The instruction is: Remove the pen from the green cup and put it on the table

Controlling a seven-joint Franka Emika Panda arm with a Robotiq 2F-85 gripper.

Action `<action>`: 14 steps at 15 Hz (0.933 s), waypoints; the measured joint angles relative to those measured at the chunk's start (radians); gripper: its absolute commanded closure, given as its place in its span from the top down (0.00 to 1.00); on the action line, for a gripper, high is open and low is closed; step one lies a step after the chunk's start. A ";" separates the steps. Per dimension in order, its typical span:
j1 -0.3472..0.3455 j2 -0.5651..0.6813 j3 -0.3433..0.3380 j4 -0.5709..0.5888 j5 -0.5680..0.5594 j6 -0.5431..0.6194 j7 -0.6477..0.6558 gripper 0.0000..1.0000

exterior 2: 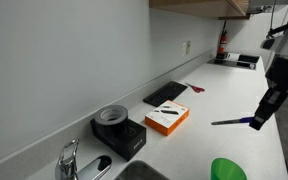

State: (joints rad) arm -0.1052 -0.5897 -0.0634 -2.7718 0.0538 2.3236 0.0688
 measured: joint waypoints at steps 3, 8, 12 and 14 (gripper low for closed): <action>-0.031 0.126 0.001 -0.001 0.000 0.148 0.052 0.03; -0.047 0.348 0.058 0.001 -0.031 0.367 0.217 0.03; -0.048 0.471 0.083 0.024 -0.094 0.418 0.352 0.47; -0.046 0.500 0.076 0.045 -0.084 0.415 0.360 0.62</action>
State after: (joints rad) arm -0.1509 -0.0901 0.0123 -2.7272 -0.0306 2.7388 0.4285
